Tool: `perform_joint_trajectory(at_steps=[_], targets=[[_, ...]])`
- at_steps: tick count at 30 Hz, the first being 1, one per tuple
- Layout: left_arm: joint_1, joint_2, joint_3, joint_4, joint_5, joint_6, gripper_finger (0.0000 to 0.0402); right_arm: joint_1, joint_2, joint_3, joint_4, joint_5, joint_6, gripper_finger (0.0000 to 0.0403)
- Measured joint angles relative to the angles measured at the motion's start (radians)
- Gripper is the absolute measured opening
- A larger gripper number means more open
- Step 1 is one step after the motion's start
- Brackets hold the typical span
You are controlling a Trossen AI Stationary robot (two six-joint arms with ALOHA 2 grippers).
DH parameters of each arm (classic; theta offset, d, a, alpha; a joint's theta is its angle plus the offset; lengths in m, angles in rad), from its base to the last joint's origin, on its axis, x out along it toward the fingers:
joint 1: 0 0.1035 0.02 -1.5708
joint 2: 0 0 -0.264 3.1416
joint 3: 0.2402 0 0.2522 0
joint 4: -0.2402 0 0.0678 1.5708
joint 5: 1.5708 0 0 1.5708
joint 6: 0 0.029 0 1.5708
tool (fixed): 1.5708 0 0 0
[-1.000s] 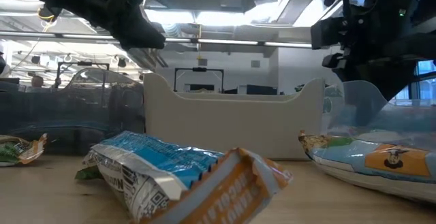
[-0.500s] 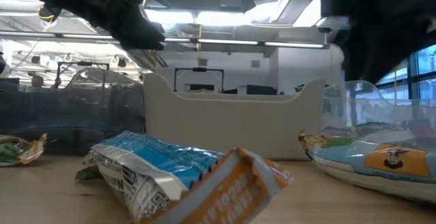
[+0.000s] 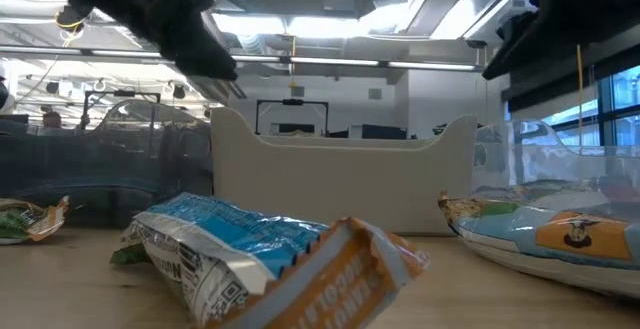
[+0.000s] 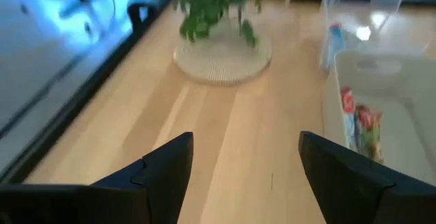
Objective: Pick and place Granola Bars by type
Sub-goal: Put the blue granola bar into the black bin
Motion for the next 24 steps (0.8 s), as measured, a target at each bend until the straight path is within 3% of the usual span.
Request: perform_joint_trajectory(at_steps=[6,12,24], targets=[[0.003,0.189,0.215,-0.374,-0.085,0.058,0.0248,-0.044,-0.033,-0.031,0.069,-0.003,-0.064,0.0204],[0.019,0.377,0.364,-0.659,-0.076,0.166,0.0237,-0.067,-0.033,-0.031,0.073,-0.013,-0.066,0.0204],[0.059,0.645,0.372,-0.759,-0.034,0.387,0.0204,-0.072,-0.033,-0.031,0.069,-0.023,-0.041,0.0204]])
